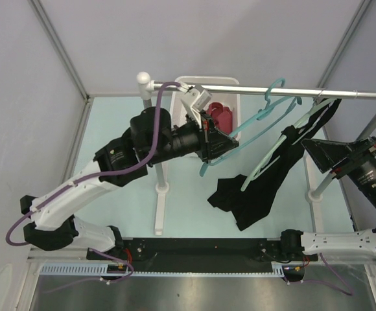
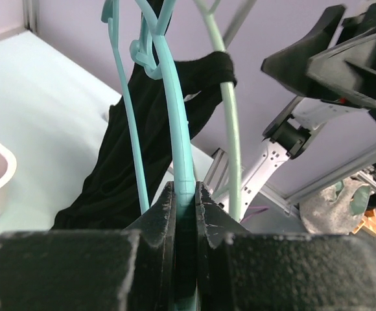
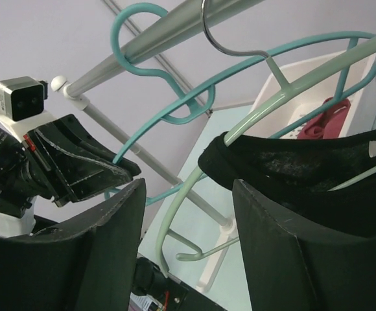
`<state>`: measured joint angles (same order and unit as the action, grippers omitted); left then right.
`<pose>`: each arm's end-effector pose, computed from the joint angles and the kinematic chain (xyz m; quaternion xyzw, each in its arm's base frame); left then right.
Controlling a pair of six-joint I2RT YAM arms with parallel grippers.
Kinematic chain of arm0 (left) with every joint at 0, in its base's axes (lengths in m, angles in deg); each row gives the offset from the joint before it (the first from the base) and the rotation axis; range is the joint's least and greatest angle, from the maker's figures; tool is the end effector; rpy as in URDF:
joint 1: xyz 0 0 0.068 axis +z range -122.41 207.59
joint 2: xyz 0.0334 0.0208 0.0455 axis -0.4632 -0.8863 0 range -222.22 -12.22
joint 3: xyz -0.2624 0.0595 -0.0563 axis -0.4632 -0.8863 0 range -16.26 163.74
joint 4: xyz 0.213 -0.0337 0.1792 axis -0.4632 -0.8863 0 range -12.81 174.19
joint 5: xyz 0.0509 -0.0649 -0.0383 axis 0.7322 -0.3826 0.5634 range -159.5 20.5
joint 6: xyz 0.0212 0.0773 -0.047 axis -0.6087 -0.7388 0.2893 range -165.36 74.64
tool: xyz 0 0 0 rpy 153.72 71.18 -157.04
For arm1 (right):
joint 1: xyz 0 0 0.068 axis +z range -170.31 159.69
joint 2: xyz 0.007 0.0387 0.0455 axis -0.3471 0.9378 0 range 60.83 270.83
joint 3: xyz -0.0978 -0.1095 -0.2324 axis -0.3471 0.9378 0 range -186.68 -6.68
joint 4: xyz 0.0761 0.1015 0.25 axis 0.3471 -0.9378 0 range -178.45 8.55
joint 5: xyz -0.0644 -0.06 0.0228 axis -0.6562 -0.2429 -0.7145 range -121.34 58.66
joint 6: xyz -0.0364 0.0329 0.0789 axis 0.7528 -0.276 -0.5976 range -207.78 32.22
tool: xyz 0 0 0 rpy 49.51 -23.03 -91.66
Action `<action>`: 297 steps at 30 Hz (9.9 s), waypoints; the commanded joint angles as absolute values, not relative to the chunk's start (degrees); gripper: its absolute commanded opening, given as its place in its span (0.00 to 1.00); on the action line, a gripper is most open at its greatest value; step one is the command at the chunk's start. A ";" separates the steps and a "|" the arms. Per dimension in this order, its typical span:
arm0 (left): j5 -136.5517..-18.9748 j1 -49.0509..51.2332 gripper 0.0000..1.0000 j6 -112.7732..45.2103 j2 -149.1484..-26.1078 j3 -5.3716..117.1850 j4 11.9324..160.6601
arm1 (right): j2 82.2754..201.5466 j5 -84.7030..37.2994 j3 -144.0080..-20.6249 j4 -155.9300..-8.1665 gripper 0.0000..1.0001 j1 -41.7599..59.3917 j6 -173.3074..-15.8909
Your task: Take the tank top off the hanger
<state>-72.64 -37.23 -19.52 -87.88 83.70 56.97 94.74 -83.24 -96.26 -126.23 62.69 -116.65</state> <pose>0.1355 -0.2990 0.5272 0.2595 0.6768 -0.5037 0.4700 0.0681 0.0142 0.5385 0.0398 0.6635 0.4182 0.6192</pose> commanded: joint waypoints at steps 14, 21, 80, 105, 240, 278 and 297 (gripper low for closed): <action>-72.58 -38.50 0.00 -19.61 -92.38 84.03 64.77 | 93.61 -97.43 -89.04 -110.64 0.61 63.45 -114.59; -72.23 -38.50 0.00 -18.91 -91.32 80.60 66.61 | 96.85 -108.67 -87.54 -102.64 0.60 65.20 -111.87; -71.88 -38.94 0.00 -18.03 -96.07 81.47 68.55 | 98.97 -62.90 -91.93 -112.82 0.00 22.49 -134.45; -68.36 -40.17 0.00 -16.01 -102.74 82.17 74.43 | 87.38 -41.73 -103.27 -140.86 0.00 32.77 -137.27; -33.21 -41.32 0.00 -22.07 -70.85 61.69 52.99 | 84.39 39.75 -79.28 -120.20 0.00 -0.36 -129.19; -30.13 -34.29 0.00 -20.67 -70.85 63.36 47.11 | 82.45 39.75 -82.53 -132.43 0.00 11.24 -120.66; -44.80 -33.76 0.00 -22.07 -66.27 55.81 56.51 | 84.55 26.40 -82.26 -120.12 0.00 12.83 -127.69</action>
